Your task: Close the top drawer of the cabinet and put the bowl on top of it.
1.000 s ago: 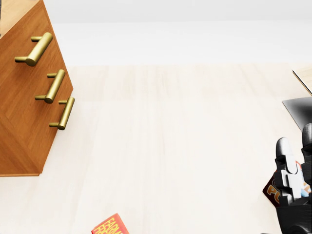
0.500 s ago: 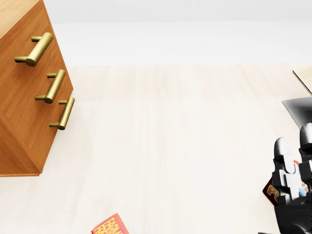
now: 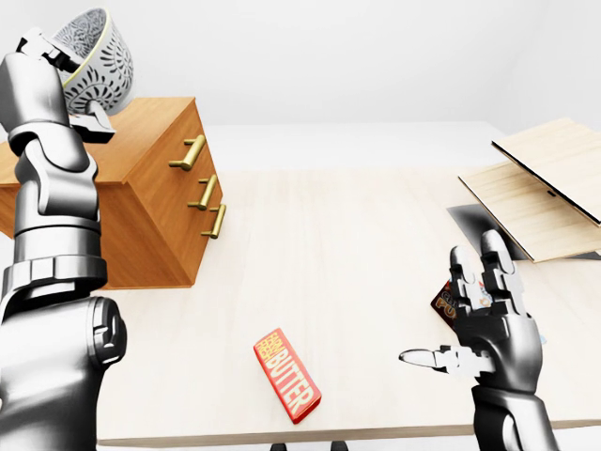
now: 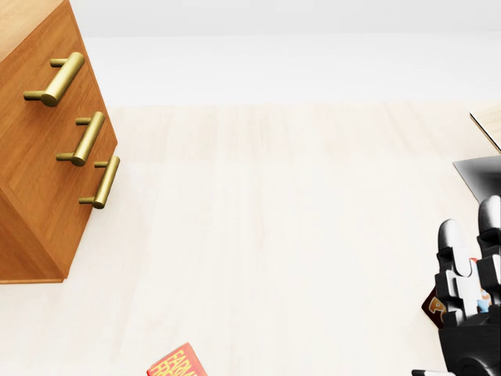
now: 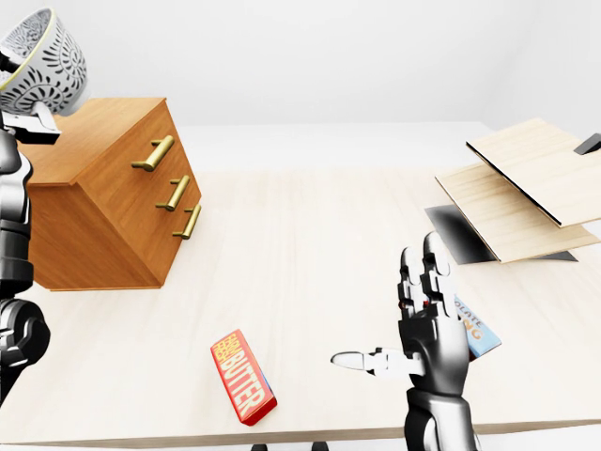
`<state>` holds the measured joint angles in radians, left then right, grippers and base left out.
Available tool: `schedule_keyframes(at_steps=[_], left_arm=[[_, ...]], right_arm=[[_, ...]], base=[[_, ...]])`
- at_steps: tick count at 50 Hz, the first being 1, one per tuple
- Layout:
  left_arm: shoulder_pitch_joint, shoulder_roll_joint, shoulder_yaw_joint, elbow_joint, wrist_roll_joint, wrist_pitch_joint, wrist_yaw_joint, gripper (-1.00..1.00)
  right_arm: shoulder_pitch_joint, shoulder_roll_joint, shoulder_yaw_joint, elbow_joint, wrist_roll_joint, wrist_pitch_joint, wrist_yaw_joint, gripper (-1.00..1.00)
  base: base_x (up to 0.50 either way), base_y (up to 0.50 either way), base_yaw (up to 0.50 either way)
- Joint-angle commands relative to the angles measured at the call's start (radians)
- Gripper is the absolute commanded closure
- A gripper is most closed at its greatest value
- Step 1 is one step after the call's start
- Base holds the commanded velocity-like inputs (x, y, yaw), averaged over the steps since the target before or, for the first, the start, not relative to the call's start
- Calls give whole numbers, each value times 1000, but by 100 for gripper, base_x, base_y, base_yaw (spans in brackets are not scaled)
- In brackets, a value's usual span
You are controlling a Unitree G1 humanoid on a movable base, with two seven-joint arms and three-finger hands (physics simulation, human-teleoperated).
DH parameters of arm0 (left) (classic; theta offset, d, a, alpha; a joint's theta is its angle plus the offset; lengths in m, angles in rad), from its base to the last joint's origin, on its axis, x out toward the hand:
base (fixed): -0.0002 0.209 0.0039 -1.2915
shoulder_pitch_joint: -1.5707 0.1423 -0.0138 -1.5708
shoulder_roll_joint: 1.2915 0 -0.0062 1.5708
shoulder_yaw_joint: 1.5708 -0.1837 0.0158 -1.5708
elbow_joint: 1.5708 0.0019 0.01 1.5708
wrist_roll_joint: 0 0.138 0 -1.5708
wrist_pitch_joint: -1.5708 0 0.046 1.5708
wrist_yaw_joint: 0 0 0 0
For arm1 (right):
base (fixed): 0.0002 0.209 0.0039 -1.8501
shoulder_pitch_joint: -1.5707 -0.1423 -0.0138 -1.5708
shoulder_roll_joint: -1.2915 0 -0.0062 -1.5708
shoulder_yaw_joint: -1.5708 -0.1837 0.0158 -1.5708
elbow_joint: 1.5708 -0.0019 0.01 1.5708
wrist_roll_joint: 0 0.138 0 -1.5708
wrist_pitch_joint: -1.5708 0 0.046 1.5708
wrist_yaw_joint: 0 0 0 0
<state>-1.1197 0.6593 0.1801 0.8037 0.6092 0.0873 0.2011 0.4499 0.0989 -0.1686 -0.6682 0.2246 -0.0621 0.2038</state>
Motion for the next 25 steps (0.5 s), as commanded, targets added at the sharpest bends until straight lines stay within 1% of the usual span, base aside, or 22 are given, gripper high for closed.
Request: schedule_keyframes(at_steps=[1, 10, 15, 21, 25], left_arm=[[-79, 16, -15, 179, -20, 0, 103, 100], [-113, 6, -30, 293, -31, 0, 165, 100], [-118, -3, -37, 335, -37, 0, 185, 100], [-120, -11, -46, 354, -36, 0, 194, 100], [-121, -18, -51, 374, -30, 0, 199, 100]], right_arm=[[0, -3, 5, 2, -3, -3, -3, -100], [-1, -5, 5, 5, -3, -3, -4, -100], [0, -2, 14, 11, -14, -12, -6, -100], [-6, -8, 21, 17, -18, -10, -14, -100], [1, -11, 26, 15, -18, -15, -15, -100]], base=[[0, 0, 0], [0, 0, 0], [0, 0, 0], [0, 0, 0], [0, 0, 0]])
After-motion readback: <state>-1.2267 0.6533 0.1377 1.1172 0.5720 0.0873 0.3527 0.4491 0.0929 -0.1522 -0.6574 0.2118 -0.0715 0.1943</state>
